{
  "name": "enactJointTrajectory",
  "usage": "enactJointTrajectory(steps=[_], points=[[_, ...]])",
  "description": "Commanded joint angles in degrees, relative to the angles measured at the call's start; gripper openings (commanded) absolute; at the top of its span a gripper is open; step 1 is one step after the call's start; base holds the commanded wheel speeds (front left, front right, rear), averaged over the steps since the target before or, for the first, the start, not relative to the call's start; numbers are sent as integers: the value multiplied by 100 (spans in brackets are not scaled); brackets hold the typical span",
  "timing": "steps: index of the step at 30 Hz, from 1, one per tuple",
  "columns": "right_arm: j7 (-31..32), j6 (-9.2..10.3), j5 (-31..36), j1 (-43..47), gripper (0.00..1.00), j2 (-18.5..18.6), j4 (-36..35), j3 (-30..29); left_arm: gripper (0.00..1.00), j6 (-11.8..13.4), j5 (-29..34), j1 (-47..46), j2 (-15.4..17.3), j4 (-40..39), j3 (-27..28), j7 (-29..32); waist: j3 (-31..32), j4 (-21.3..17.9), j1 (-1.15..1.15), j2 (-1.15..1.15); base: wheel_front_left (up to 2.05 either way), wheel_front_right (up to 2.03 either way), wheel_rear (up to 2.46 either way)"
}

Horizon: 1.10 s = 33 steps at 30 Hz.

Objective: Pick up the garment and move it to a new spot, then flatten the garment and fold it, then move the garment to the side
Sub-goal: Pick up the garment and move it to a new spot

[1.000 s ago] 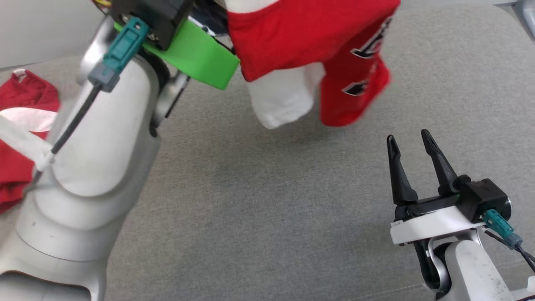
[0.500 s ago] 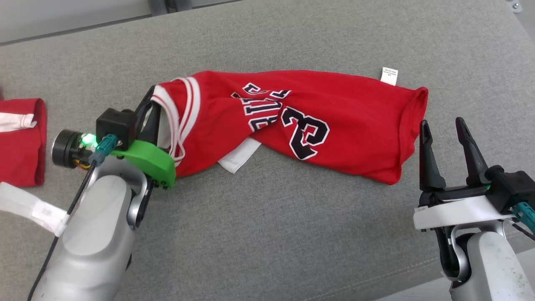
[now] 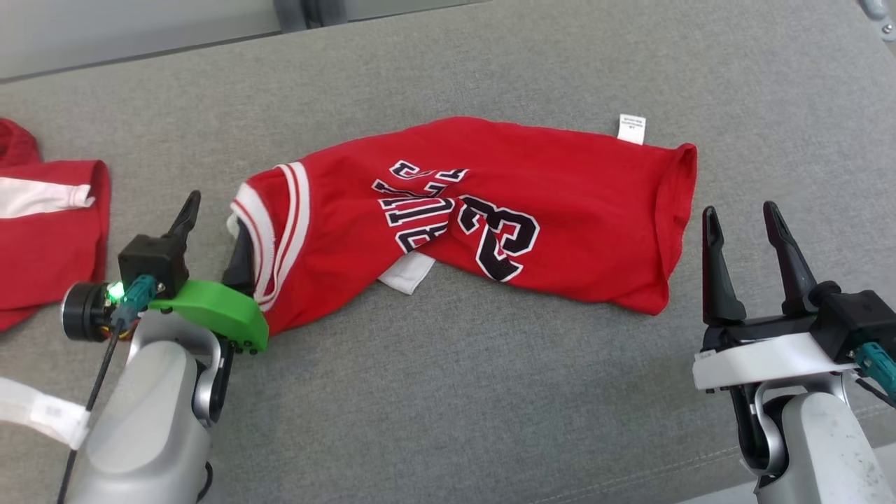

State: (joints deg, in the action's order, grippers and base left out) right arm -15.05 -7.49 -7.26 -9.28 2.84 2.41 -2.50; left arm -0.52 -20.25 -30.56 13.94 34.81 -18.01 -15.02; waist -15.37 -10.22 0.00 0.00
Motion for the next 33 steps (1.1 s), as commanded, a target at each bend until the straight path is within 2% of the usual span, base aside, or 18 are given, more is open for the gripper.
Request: enactJointTrajectory(steps=[1,15,28,33], points=[[-20,0,39,87,100,9,16,0,100,-11,54,166,-21,-121,82,-20,135,118,0,0,0,0,0],[-20,0,387,380,100,10,28,106,100,-71,348,1611,-215,-1617,802,-14,960,520,0,0,0,0,0],[-20,0,470,739,100,9,65,240,100,35,501,3183,-834,-2778,1511,-14,1429,698,0,0,0,0,0],[-19,0,316,870,100,10,64,370,100,-70,549,3480,-974,-2860,1671,-14,1465,733,0,0,0,0,0]])
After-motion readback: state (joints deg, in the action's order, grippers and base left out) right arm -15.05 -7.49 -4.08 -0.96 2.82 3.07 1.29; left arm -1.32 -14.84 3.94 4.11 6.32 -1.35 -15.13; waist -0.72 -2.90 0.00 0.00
